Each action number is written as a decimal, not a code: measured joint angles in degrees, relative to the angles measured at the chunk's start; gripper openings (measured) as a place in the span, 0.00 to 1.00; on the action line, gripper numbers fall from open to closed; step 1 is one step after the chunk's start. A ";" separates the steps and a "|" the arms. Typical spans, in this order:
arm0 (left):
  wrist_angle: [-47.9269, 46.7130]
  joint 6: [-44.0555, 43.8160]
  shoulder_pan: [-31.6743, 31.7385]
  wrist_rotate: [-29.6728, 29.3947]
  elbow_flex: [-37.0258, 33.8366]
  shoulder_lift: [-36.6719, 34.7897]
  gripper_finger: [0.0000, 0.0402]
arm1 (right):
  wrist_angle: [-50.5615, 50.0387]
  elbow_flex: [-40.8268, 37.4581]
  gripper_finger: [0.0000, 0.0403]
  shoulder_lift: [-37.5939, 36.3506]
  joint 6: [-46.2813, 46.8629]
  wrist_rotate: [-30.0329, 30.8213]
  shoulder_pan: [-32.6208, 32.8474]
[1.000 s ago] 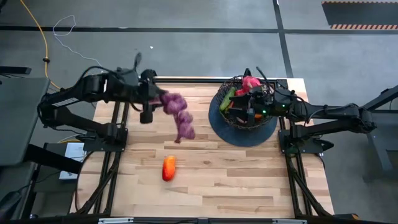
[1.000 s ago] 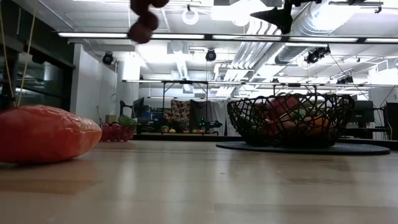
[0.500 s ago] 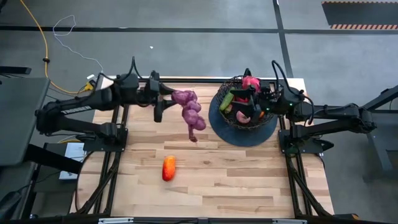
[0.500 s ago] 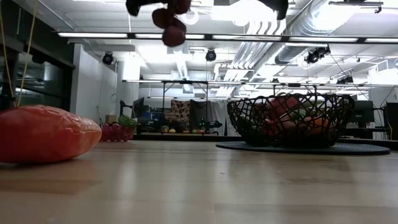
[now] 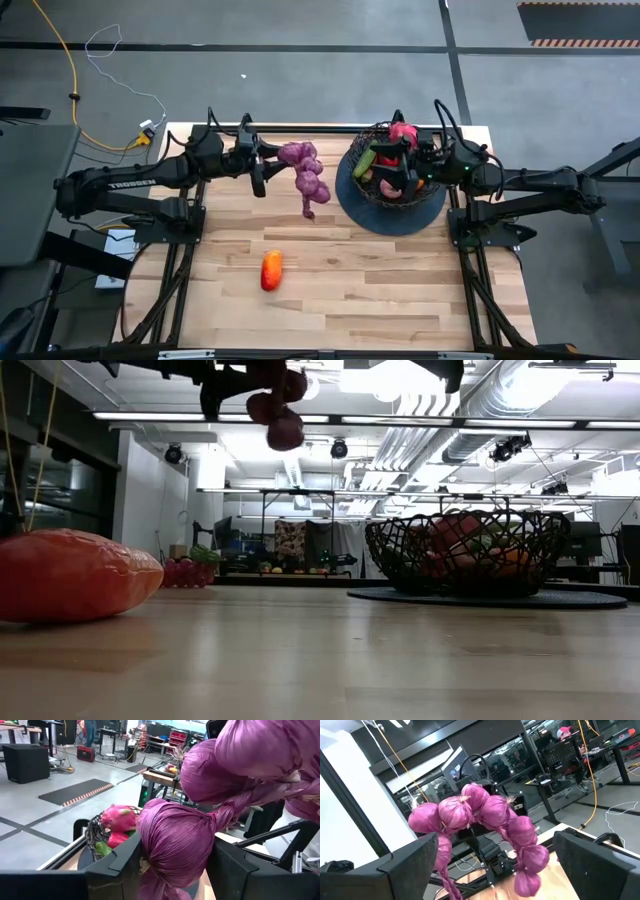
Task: Build produce basket
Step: Put the purple garlic into the wire basket, then put the mango into the wire basket
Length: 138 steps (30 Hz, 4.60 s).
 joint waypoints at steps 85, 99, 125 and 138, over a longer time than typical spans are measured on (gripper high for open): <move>-23.16 49.84 -0.21 -16.82 60.92 63.70 0.72 | 10.18 0.00 0.95 -0.05 -1.44 0.44 -0.03; -43.75 24.14 6.78 -4.15 56.48 37.37 0.72 | 9.58 0.00 0.95 -0.05 -2.99 0.46 -0.04; -11.78 -5.53 0.50 -1.52 -1.16 -26.94 0.72 | 7.12 0.00 0.95 -0.03 -2.99 0.44 -0.04; -12.16 -4.24 0.50 -1.41 -1.19 -25.83 0.72 | 7.12 0.00 0.95 -0.03 -2.98 0.44 -0.04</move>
